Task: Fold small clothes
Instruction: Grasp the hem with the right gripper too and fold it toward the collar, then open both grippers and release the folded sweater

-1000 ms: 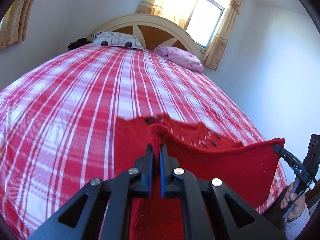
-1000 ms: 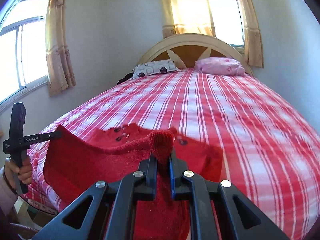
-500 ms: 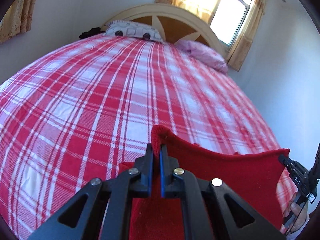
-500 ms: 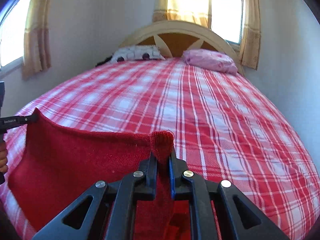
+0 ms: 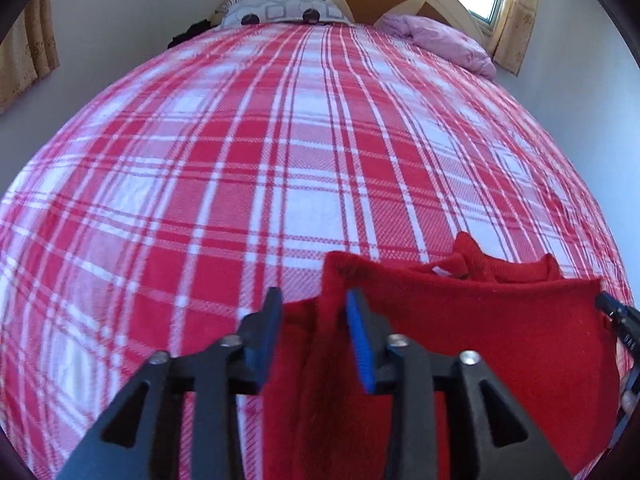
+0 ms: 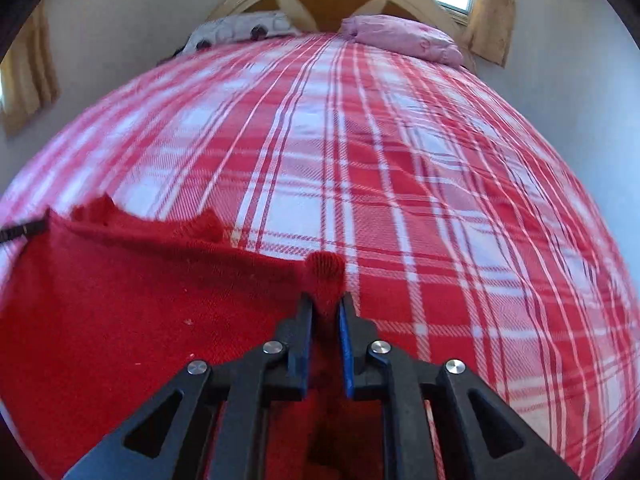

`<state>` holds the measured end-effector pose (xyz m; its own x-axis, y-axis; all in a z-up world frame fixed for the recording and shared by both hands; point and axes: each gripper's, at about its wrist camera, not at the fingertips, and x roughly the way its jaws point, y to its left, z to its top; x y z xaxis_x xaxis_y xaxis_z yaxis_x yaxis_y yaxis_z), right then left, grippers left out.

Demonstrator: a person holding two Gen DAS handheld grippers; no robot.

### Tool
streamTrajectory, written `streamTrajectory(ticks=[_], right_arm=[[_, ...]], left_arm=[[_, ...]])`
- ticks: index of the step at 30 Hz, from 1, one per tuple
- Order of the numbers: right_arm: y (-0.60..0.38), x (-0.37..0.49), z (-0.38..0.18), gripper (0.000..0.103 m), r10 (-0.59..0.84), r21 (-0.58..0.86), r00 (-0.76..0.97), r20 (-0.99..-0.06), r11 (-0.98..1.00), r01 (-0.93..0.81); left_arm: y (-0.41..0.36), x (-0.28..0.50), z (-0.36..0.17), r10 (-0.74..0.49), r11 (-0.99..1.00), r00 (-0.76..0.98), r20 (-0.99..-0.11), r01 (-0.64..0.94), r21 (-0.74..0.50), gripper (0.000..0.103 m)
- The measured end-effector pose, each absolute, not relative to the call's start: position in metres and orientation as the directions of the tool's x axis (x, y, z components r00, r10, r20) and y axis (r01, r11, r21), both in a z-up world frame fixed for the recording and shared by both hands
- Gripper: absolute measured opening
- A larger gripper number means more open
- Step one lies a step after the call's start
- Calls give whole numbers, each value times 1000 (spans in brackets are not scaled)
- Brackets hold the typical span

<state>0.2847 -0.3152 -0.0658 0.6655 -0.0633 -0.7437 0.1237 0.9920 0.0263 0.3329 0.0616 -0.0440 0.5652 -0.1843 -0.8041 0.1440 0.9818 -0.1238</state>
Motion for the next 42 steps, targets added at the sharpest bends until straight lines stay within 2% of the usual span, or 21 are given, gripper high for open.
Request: streamTrajectory(ticks=[1,3,5,9,12,14,20,21,24,27,31,34,36,37,38,39,40,42], right_arm=[[-322,272,-57,14,-62,57,691,-720,987,149],[-332,240,-38,14,-68,102,746,-663,978,180],[-335,196,-23,14,-98,119,787,-609,970,213],[-309,125,-24,14,-1,199,817,-577,970,141],[-277,92,-34,14,16,162,830,-557,983,90],[-259,86,-45,14,38,138,825,-564,989,49],[-251,91,-100,15,45,153,719,-693,984,86],[-252,83,-101,15,52,175,746,-664,981,88],[-255,75,-102,15,62,195,747,-661,976,92],[-256,74,-102,15,66,192,748,-660,978,83],[-256,73,-95,15,81,217,744,-663,972,87],[-246,61,-76,15,142,259,791,-595,966,21],[-232,55,-63,21,167,246,816,-554,969,-32],[-221,53,-56,37,191,245,829,-526,967,-67],[-215,52,-52,61,209,250,836,-508,964,-89],[-207,52,-48,70,228,258,843,-488,960,-111],[-202,52,-46,74,234,259,847,-477,959,-119],[-191,53,-44,74,251,256,846,-471,956,-141]], left_arm=[[69,325,-36,-187,982,588,-787,144,-125,58],[86,298,-18,-195,980,638,-745,150,-129,68],[97,271,-8,-205,979,663,-720,152,-139,69],[98,232,-9,-236,972,670,-703,164,-170,69],[79,205,-17,-254,966,671,-697,205,-155,70],[67,192,-23,-262,963,669,-695,232,-139,76],[59,176,-57,-220,974,621,-752,187,-131,76],[61,173,-63,-213,975,610,-763,177,-131,76],[70,162,-68,-173,983,627,-760,151,-100,91],[86,157,-70,-211,977,606,-767,126,-170,91],[112,152,-62,-194,977,623,-758,57,-203,91],[125,153,-54,-202,972,650,-733,40,-232,91],[126,159,-57,-239,960,637,-733,41,-277,91],[125,164,-60,-269,950,624,-734,44,-311,91],[123,167,-63,-291,941,615,-733,45,-336,91],[121,168,-68,-313,931,602,-734,44,-361,91],[118,169,-72,-323,926,593,-738,38,-375,90],[112,163,-74,-297,935,615,-730,31,-354,87]])
